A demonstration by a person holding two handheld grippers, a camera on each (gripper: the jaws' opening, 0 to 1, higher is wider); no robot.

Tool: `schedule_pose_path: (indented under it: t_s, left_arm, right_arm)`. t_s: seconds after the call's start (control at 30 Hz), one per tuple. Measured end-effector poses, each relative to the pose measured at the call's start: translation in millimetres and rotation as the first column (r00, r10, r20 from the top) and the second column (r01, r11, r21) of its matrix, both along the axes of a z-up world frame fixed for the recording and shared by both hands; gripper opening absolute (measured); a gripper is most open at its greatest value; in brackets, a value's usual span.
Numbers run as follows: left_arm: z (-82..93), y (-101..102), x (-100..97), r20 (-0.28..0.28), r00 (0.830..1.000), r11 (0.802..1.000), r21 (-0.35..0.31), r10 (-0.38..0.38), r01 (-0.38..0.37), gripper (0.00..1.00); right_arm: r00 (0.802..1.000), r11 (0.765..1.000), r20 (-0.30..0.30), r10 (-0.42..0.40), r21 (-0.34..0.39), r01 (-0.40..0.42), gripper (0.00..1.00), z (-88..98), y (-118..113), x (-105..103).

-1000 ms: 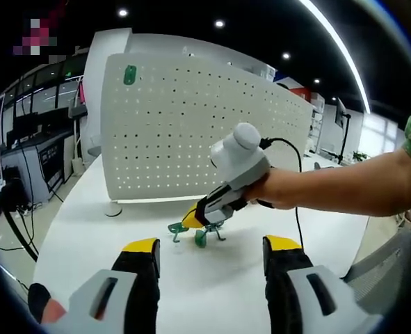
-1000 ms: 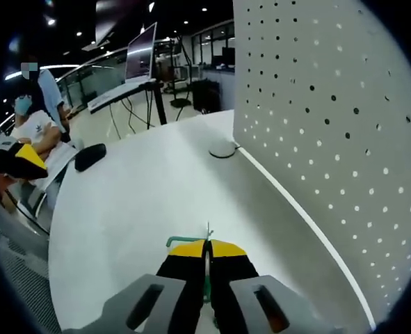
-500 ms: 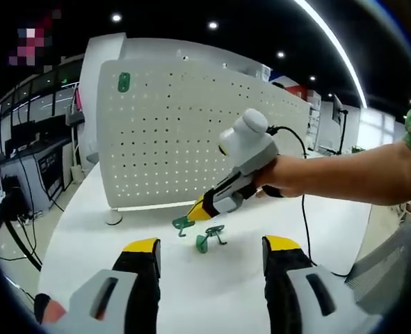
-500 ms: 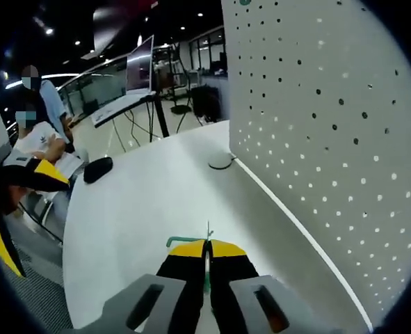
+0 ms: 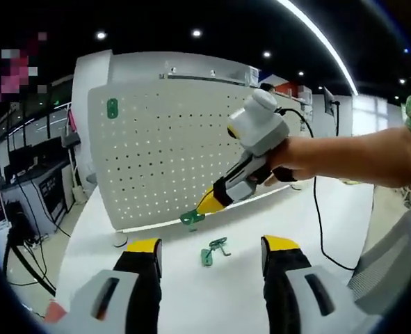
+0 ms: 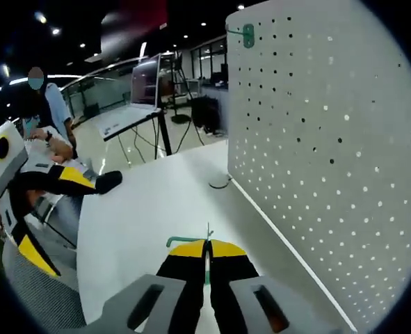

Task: Insert the hook assembly into the mounting plate slot until the hook locks in place.

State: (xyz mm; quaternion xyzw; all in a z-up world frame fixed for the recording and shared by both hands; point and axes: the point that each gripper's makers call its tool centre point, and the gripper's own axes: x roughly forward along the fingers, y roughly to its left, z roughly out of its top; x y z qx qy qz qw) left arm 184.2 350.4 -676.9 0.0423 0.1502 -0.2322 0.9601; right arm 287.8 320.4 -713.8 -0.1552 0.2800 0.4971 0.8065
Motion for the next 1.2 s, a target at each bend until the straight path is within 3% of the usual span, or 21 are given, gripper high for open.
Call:
schedule_pose_path:
  t_s: [0.37,0.67,0.9,1.2]
  left_arm:
    - [14.2,-13.4,10.7,0.092,0.993,0.996,0.071,-0.069,0.062,0.53]
    - [21.7,-23.0,18.9,0.155,0.983,0.991,0.105,-0.097,0.081,0.5]
    - [17.1,-26.8,24.4,0.178,0.974,0.981,0.163,-0.138,0.109,0.45]
    - [12.9,-28.5,28.3,0.214,0.96,0.963,0.235,-0.183,0.131,0.3]
  right_arm:
    - [0.999,1.0,0.037,0.013,-0.009,-0.013,0.0,28.9,-8.3,-16.2]
    - [0.999,1.0,0.038,0.018,-0.014,-0.018,0.0,41.5,-11.2,-27.6]
    - [0.999,1.0,0.03,0.025,-0.013,-0.025,0.0,49.9,-9.5,-32.2]
    - [0.999,0.999,0.014,0.041,-0.022,-0.041,0.0,49.7,-6.3,-35.9]
